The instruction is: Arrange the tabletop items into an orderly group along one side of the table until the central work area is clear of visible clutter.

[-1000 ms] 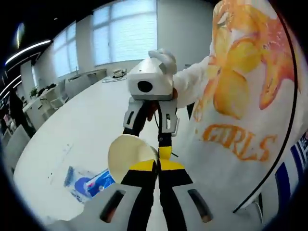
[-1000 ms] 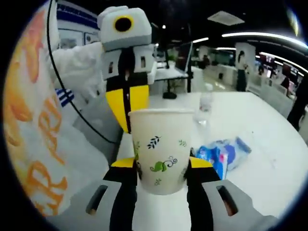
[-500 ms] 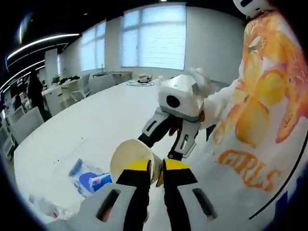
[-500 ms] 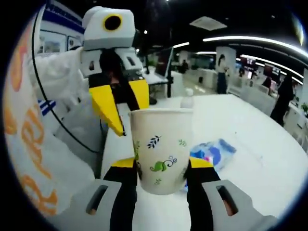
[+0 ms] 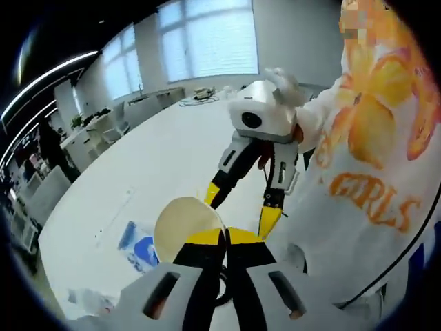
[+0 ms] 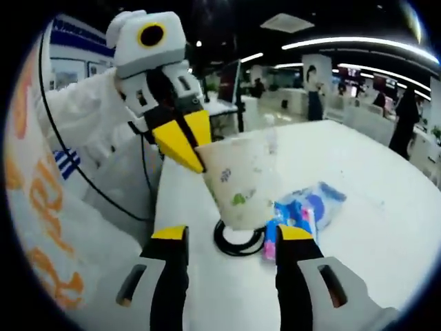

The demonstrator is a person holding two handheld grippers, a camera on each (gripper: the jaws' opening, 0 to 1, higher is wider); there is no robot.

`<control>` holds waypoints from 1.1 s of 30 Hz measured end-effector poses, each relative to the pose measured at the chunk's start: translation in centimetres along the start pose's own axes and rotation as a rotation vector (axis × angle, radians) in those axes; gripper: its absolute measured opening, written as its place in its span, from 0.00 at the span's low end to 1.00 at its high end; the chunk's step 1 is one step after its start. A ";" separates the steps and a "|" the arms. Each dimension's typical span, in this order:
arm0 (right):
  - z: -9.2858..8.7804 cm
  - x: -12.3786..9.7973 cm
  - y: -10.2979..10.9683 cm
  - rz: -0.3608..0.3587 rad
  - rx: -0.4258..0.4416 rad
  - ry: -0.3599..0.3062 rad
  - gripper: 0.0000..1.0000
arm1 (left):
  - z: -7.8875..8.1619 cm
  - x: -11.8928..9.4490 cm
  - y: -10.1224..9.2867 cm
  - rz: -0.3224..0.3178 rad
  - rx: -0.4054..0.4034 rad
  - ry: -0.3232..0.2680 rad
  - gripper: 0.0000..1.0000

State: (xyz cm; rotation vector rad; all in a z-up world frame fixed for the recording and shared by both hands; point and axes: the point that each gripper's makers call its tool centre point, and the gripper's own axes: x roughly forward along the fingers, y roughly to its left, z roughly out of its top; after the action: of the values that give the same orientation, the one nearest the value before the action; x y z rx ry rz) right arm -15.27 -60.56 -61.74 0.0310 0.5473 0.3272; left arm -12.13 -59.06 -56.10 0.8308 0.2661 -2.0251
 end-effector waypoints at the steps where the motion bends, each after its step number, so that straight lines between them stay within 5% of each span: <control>1: -0.4 -0.3 -0.2 -0.009 0.021 -0.002 0.48 | -0.9 -0.4 0.8 0.008 0.013 0.039 0.00; 8: -2.1 -2.0 -1.5 -0.057 0.106 -0.007 0.49 | -4.4 -2.3 5.9 0.051 0.071 0.182 0.00; 13: -2.9 -2.7 -2.3 -0.080 0.174 -0.017 0.49 | -4.6 -3.1 8.9 0.032 0.103 0.218 0.00; 18: -3.3 -2.8 -2.9 -0.093 0.195 -0.007 0.48 | -6.6 -3.8 12.6 -0.013 0.185 0.394 0.00; 22: -3.6 -2.6 -3.6 -0.097 0.210 -0.003 0.48 | -7.1 -1.4 14.9 -0.040 0.143 0.315 0.00; 27: -4.2 -3.2 -4.7 -0.124 0.250 -0.001 0.48 | -10.8 1.2 16.6 -0.058 0.148 0.396 0.00; 33: -5.6 -3.5 -5.6 -0.146 0.284 0.024 0.47 | -14.0 3.1 17.6 -0.044 0.128 0.411 0.00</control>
State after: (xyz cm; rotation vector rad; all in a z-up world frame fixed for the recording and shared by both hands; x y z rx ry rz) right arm -19.31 -67.26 -65.42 0.2606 0.6133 0.1060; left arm 7.33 -64.43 -66.41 1.3326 0.3893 -1.9124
